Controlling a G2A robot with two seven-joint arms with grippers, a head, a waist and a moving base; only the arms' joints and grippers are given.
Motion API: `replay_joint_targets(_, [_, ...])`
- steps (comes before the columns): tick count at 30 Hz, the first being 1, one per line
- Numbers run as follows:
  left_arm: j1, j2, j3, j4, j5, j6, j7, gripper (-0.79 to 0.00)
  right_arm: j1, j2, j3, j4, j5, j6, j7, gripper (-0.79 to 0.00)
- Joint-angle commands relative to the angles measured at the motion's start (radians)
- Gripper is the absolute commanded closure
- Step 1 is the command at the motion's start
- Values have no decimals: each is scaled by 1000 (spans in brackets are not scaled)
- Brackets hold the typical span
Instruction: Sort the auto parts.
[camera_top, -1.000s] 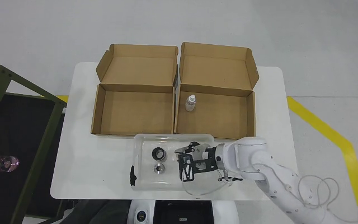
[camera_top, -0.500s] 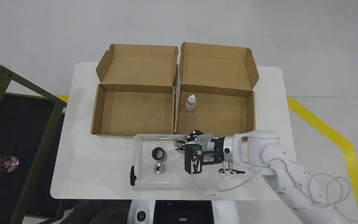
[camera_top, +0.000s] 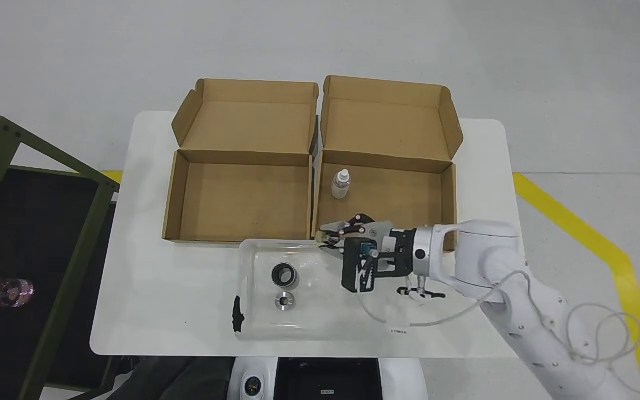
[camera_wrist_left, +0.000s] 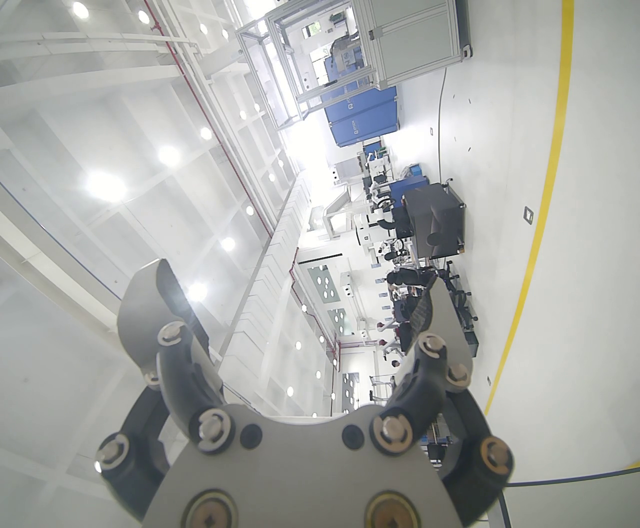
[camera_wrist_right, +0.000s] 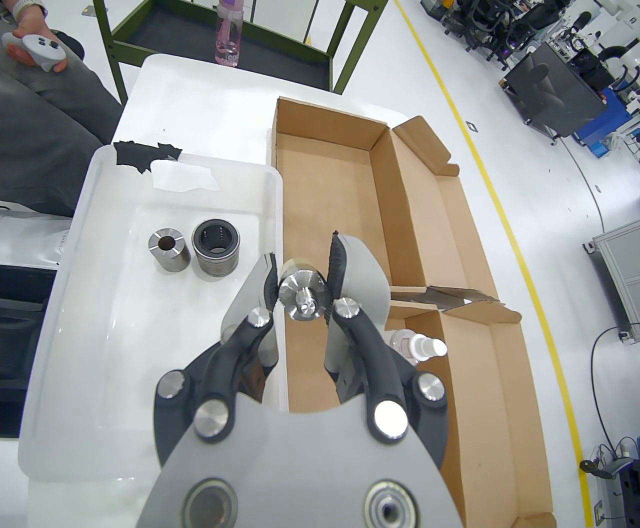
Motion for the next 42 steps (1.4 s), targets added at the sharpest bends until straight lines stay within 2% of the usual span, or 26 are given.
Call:
replay_joint_targets(1, [0, 0, 0, 0, 0, 0, 0, -785, 0, 1, 7, 5, 0, 2, -1, 0])
replay_joint_targets(27, [0, 0, 0, 0, 0, 0, 0, -785, 48, 5, 49, 193, -26, 17, 3, 0])
replay_joint_targets(42, [0, 0, 0, 0, 0, 0, 0, -785, 155, -19, -49, 407, -72, 27, 1, 0])
